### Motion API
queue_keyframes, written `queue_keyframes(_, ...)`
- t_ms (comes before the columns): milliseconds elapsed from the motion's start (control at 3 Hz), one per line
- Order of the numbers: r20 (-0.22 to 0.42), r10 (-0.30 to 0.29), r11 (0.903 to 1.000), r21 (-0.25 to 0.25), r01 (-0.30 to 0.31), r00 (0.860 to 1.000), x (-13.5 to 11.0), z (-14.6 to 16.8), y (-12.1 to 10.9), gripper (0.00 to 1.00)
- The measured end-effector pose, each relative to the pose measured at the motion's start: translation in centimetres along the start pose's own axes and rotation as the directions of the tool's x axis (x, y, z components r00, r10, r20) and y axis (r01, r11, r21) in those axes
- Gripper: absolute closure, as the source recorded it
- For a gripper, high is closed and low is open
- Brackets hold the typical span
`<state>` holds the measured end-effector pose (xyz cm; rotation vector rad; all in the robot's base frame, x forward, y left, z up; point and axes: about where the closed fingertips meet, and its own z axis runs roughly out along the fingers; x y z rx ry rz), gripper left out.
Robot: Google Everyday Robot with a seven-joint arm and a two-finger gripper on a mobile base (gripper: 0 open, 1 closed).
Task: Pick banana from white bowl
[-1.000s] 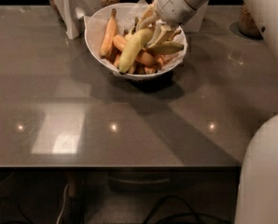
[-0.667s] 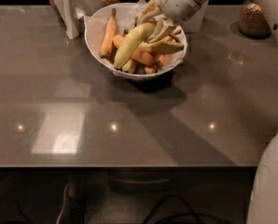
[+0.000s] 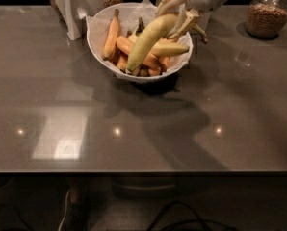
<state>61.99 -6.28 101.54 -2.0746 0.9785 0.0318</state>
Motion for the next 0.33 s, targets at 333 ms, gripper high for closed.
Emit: queue_keyframes(333,0.017,0.083,0.9962,0.026,-0.083,0.996,-1.06,-3.75,2.51,1.00)
